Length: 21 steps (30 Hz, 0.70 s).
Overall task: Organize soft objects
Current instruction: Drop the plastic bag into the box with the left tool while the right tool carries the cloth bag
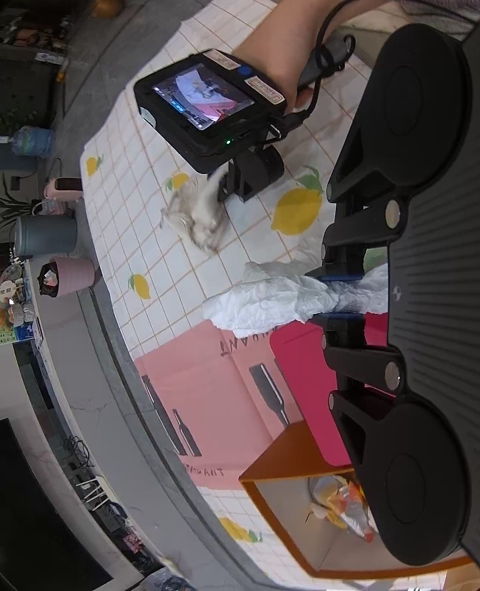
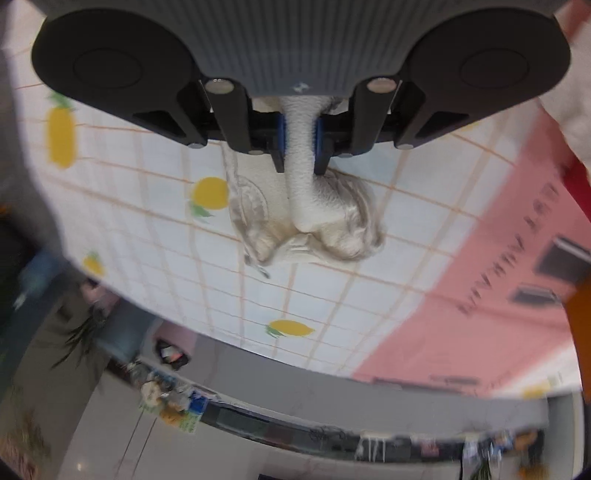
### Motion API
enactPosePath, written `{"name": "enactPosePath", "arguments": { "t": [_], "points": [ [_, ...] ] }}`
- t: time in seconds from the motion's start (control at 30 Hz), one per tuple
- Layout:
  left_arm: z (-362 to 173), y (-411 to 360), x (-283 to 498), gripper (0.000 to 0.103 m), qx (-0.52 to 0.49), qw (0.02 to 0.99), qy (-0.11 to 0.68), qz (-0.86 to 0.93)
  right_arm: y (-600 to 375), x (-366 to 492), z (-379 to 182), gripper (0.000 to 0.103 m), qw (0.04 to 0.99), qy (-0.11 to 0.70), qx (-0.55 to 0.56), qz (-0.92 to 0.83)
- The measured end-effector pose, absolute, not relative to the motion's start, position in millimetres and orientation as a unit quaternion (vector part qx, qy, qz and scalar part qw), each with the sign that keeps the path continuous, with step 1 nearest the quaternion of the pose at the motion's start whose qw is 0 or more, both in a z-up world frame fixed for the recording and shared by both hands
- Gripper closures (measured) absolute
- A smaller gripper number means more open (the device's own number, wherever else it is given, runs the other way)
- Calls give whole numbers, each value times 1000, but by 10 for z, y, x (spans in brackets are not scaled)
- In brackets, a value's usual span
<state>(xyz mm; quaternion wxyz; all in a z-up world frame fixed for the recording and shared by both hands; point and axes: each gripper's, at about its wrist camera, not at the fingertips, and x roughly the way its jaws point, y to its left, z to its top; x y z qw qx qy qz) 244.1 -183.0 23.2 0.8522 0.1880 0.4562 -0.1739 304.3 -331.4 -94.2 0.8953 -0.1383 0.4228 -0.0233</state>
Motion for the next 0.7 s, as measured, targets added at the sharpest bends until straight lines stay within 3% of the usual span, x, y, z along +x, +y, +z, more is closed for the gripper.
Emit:
{"name": "enactPosePath", "arguments": {
  "t": [0.23,0.7],
  "points": [
    [272,-1878,2367,88,192,854,449,-181,-3428,2886,-803,91,900,423,-94,-49],
    [778,-1427,2152,88,121,884,407,-197,-3705,1676,-277,91,915,360,146,-108]
  ]
}}
